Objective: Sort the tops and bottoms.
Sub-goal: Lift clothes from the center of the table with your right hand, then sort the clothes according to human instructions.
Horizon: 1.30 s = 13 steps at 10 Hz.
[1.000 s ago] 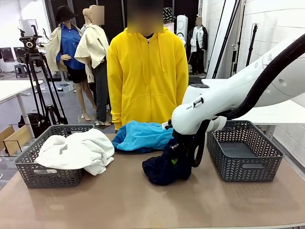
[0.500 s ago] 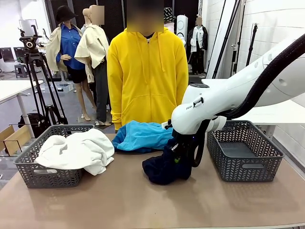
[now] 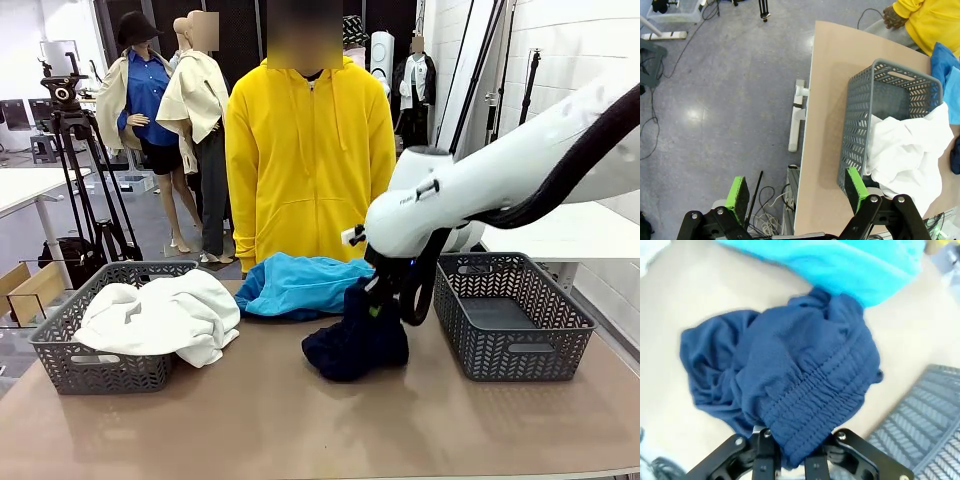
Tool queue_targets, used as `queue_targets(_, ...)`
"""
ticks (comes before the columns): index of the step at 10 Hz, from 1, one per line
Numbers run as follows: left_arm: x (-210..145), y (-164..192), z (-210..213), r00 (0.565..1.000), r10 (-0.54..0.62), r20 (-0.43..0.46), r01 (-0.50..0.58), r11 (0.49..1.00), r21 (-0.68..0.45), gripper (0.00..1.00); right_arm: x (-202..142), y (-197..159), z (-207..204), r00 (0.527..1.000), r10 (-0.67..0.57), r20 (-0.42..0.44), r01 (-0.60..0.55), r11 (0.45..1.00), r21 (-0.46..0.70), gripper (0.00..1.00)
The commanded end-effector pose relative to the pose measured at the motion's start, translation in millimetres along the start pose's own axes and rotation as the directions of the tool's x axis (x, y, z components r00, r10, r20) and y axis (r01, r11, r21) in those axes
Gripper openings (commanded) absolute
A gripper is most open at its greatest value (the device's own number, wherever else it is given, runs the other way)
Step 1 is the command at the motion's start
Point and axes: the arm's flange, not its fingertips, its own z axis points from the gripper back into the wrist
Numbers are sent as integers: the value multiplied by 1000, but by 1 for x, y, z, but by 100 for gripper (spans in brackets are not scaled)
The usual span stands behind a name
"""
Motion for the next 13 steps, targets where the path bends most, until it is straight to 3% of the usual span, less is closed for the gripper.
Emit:
queue_targets(1,-1,1,1,1000,-2,0,2,1000,6,100,9,-15,57,998,50,45,-48,998,-39,0)
queue_targets(4,-1,1,1,1000,-2,0,2,1000,6,100,38,-12,173,979,158,126,-139,979,-148,0)
queue_targets(6,-1,1,1,1000,-2,0,2,1000,6,100,52,-5,219,972,195,133,-167,966,-200,0)
queue_targets(10,-1,1,1,1000,-2,0,2,1000,6,100,74,8,291,957,217,191,-168,955,-244,0)
queue_targets(12,-1,1,1,1000,-2,0,2,1000,6,100,74,11,306,941,241,239,-194,959,-206,0)
queue_targets(13,-1,1,1,1000,-2,0,2,1000,6,100,67,10,296,951,226,211,-175,956,-237,0)
